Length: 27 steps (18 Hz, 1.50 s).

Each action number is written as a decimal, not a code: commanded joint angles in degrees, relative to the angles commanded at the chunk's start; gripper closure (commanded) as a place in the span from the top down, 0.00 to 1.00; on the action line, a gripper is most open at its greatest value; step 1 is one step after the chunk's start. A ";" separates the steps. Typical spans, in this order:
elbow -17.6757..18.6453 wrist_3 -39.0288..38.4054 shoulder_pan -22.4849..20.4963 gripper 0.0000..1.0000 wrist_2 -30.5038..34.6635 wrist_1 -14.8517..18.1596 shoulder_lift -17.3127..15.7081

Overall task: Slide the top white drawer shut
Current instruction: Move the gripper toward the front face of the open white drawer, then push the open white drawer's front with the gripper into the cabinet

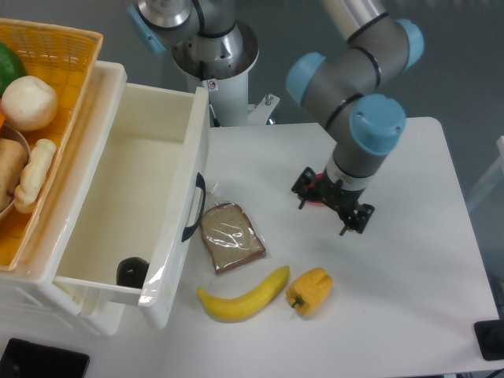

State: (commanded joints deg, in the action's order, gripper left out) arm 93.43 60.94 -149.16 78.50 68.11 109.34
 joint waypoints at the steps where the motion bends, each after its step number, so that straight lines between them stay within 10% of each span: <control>1: 0.00 -3.07 0.27 0.60 -1.49 0.26 -0.09; 3: 0.00 -9.74 0.70 0.34 -7.97 0.88 -1.48; 11: -0.26 -14.27 4.57 0.03 -14.34 13.35 -4.57; 27: -0.53 -14.27 5.63 0.02 -19.70 18.81 -5.97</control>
State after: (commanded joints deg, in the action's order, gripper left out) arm 92.90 46.67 -143.53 58.80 86.92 103.36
